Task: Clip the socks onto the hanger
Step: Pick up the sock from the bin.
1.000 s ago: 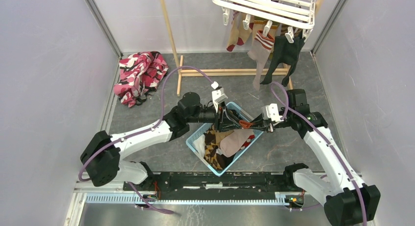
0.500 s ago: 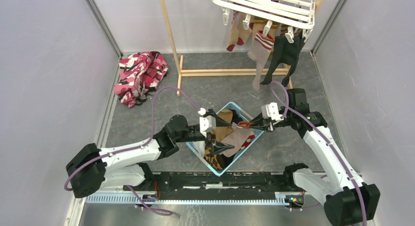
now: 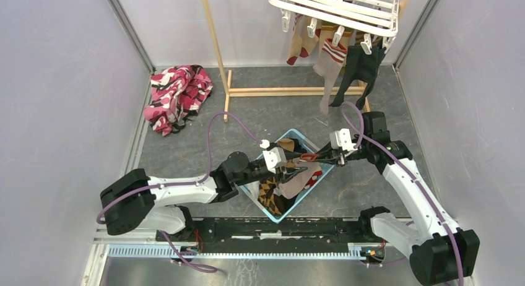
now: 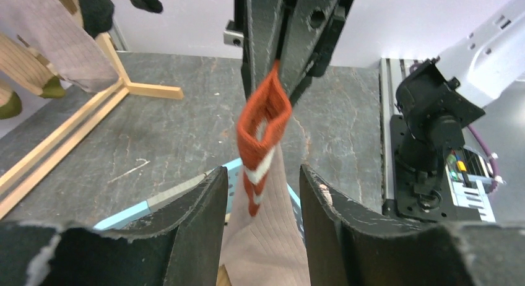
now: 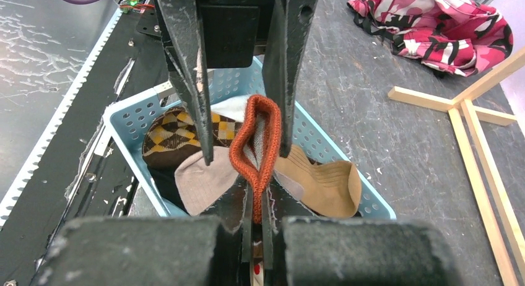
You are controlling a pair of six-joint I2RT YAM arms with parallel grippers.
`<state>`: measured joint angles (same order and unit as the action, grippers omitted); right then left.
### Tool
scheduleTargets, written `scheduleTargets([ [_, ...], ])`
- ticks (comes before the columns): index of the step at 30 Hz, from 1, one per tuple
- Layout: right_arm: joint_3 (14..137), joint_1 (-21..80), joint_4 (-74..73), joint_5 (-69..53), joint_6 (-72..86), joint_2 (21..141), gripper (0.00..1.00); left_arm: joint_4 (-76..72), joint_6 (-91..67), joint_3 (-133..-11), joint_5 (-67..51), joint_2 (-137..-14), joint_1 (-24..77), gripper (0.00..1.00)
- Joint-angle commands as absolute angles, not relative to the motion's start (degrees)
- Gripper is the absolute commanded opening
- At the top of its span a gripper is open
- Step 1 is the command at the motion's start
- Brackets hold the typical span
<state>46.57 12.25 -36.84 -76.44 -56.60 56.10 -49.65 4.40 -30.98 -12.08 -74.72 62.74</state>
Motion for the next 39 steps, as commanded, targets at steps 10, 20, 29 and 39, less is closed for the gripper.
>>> scheduleTargets([
  [10,46.03,12.12,-35.85,-77.02,-56.16,56.21,0.0,-54.07,4.94,-34.05,-11.14,-74.94,62.77,0.05],
  [20,46.0,12.08,-38.91,-77.91,-60.3,55.13,0.31,-55.13,-11.03,-32.0,-19.93,-71.02,56.99,0.02],
  [29,46.07,11.57,-36.12,-79.99,-57.31,55.04,0.28,-55.99,-15.67,-32.77,-21.01,-72.87,55.75,0.02],
  [39,48.48,11.0,-35.51,-80.01,-53.85,56.34,0.16,-55.56,-17.98,-34.02,-21.44,-74.03,54.47,0.02],
])
